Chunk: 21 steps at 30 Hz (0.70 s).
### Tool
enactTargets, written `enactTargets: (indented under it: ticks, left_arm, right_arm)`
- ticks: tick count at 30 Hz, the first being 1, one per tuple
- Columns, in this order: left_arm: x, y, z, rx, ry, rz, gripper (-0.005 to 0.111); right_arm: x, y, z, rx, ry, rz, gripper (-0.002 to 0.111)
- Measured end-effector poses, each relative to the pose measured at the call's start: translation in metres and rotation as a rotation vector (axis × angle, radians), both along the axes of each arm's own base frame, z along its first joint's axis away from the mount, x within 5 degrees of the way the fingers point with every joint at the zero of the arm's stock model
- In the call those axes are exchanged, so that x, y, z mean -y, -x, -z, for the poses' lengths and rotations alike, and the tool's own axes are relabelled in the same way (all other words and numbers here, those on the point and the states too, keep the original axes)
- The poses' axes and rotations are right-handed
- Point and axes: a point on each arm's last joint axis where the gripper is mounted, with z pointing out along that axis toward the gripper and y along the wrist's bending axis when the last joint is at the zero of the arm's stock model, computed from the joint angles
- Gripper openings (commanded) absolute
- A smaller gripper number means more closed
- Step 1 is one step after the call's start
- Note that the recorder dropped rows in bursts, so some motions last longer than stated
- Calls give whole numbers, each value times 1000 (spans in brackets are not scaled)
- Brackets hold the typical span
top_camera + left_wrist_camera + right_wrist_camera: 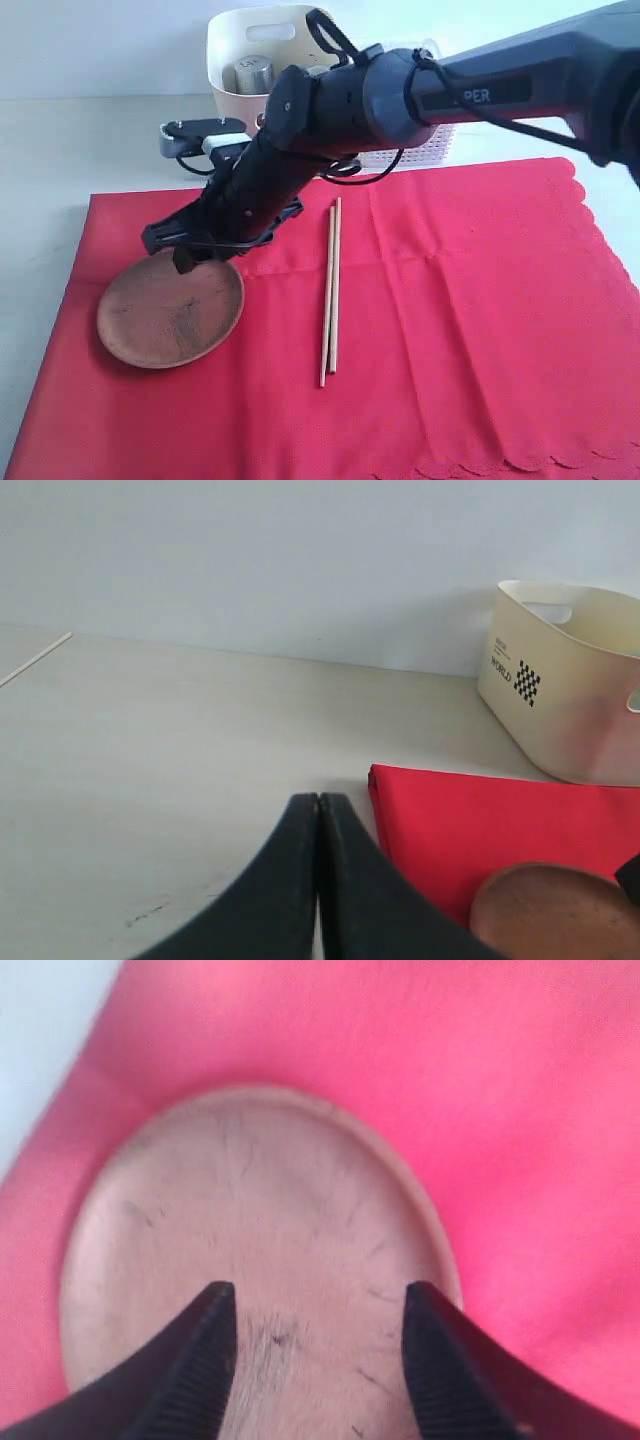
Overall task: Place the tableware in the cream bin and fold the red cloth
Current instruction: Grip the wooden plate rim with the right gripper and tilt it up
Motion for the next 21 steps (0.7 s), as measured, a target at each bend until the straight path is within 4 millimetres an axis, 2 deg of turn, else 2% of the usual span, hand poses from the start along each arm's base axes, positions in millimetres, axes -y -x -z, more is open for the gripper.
enactTargets:
  ticks: [4,6,15,17,21]
  left_arm:
    - [0,0,0,0,0,0,2]
    - [0,0,0,0,0,0,2]
    - [0,0,0,0,0,0,2]
    - [0,0,0,0,0,0,2]
    - [0,0,0,0,0,0,2]
  right_arm:
    - [3,-3,-12,58,8,13,60]
    - [4,-4,-10,70,31,8,60]
    - [7,-2,29,-15,128,-7,58]
    - [7,-2,30,-14,130,-12,53]
    - [6,-1,30,-2,133,-36,34]
